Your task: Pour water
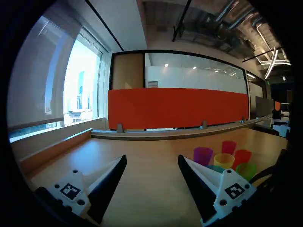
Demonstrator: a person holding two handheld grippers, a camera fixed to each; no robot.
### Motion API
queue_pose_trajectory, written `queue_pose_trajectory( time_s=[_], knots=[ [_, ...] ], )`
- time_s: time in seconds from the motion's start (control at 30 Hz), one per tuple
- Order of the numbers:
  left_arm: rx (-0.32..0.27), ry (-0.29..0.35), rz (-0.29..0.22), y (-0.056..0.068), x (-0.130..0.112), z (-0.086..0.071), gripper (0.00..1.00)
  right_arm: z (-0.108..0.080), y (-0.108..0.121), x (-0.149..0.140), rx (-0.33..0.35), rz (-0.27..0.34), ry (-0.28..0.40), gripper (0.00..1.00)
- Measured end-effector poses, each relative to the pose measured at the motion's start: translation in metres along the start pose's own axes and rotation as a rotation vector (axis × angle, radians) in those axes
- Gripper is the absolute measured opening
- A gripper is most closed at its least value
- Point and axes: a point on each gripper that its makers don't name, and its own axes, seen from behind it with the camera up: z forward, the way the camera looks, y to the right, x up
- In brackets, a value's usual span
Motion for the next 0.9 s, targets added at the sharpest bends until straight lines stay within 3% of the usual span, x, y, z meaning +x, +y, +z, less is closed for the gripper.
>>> queue_pose_trajectory(
  time_s=[0.3, 0.9],
  knots=[
    [-0.046, 0.018, 0.029, 0.004, 0.051, 0.0, 1.0, 0.004, -0.005, 0.036, 0.015, 0.001, -0.014, 0.99],
    [-0.121, 0.017, 0.039, 0.004, 0.143, 0.011, 1.0, 0.018, -0.003, 0.133, 0.043, 0.005, -0.01, 0.99]
  ],
)
